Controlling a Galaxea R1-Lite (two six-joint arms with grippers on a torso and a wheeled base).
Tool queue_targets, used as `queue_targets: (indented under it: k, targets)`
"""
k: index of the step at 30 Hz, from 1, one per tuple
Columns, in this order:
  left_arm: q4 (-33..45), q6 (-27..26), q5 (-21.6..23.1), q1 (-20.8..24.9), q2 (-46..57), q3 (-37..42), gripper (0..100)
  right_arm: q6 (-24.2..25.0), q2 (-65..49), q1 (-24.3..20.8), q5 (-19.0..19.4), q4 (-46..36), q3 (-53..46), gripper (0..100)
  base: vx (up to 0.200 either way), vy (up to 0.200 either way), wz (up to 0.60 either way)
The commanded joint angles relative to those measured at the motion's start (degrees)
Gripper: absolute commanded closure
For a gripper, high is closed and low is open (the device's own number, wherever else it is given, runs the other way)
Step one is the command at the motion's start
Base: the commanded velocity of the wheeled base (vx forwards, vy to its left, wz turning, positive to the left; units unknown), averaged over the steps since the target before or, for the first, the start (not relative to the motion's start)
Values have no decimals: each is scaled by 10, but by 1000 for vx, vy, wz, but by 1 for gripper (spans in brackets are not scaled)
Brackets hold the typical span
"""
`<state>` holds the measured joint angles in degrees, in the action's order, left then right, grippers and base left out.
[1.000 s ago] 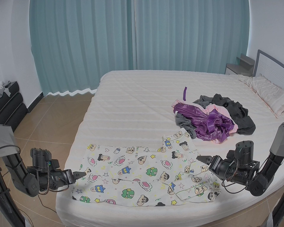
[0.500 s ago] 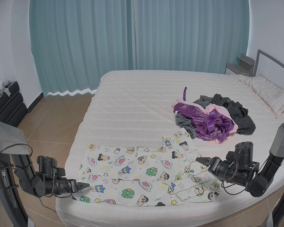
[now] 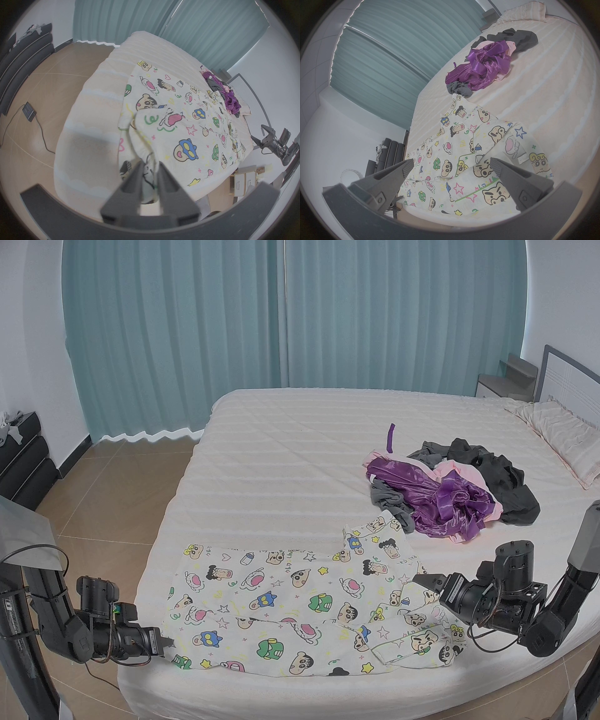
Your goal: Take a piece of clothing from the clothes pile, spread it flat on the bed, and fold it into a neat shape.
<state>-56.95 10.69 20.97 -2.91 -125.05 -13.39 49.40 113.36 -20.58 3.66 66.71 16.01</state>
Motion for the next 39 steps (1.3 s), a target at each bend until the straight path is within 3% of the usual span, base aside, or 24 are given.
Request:
queue_targets:
  k: [1, 21, 22, 30, 39]
  targets:
    - [-5, -1, -1, -14, 3, 13, 100, 0, 5, 0, -1, 1, 0, 0, 0, 0, 0]
    - [-61, -5, -5, -27, 1, 101, 100, 0, 20, 0, -1, 1, 1, 0, 0, 0, 0]
    - [-69, -5, -5, -27, 0, 107, 0, 0, 20, 0, -1, 0, 1, 0, 0, 0, 0]
    - [-80, -3, -7, -33, 2, 111, 0, -3, 19, 0, -1, 1, 0, 0, 0, 0, 0]
    - [-143, 6, 1, -62, 60, 91, 0, -11, 18, 0, -1, 0, 0, 0, 0, 0, 0]
